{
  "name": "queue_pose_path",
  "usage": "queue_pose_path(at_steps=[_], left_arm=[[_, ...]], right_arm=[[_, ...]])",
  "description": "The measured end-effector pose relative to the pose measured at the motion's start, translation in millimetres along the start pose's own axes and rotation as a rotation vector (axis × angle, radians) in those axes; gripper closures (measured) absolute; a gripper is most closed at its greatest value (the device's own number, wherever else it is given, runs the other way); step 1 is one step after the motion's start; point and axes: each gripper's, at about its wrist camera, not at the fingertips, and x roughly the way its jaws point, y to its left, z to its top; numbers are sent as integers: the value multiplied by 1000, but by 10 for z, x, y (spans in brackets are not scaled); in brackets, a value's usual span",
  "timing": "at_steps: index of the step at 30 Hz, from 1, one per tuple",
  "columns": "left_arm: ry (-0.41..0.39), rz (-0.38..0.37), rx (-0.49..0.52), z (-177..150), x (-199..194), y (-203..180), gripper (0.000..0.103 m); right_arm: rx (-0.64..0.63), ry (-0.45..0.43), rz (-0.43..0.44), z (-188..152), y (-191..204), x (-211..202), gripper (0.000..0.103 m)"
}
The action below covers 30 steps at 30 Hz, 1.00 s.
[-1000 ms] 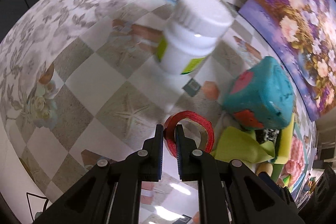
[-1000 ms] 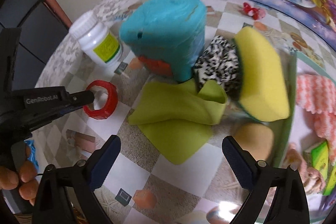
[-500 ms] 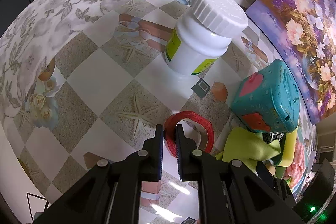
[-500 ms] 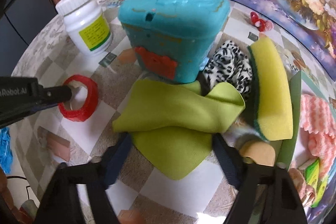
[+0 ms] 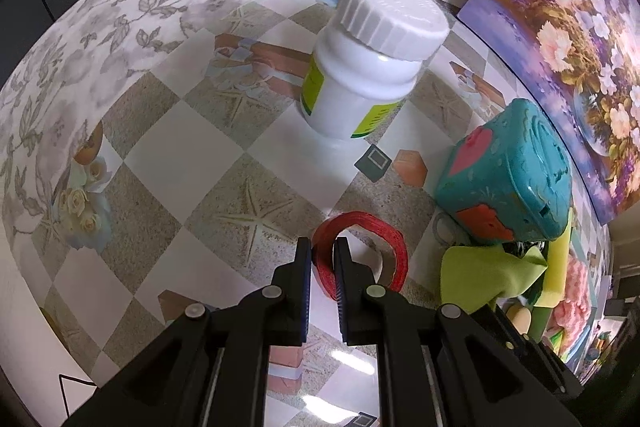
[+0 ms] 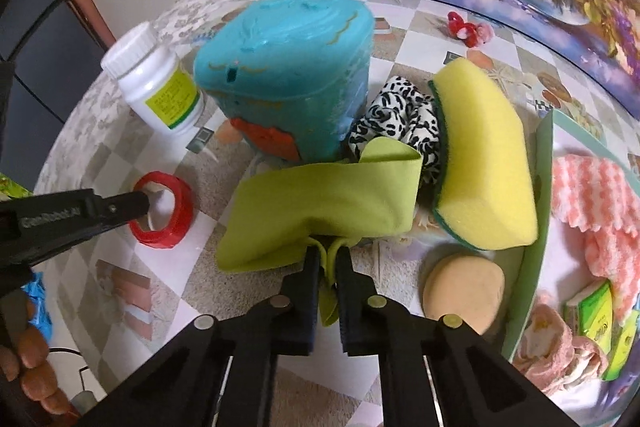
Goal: Organize soft objects
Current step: 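Lift the red ring and green cloth and carry both toward the white tray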
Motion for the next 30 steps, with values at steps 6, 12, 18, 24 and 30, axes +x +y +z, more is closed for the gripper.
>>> queue_pose_path(at_steps=[6,12,18,24,30], left_arm=[[-20,-5,14,-3,-47,-66,92],[-57,-21,34,-35,-186,-126,92],[-96,-31,69,-98,-333,-254,92],[-142,-61,110,-162,-469,-493,92],[-164,-110,187,-266,-587,-856,92]], right_arm=[[25,-56,48,25,-92,-249,97],[28,-148,88,7,-87,-640,97],[49,-231,87,-46,-142,-958,97],[99,-305,54,-50,-316,-1218,98],[177,-353,-1,-80,-665,-1395,98]])
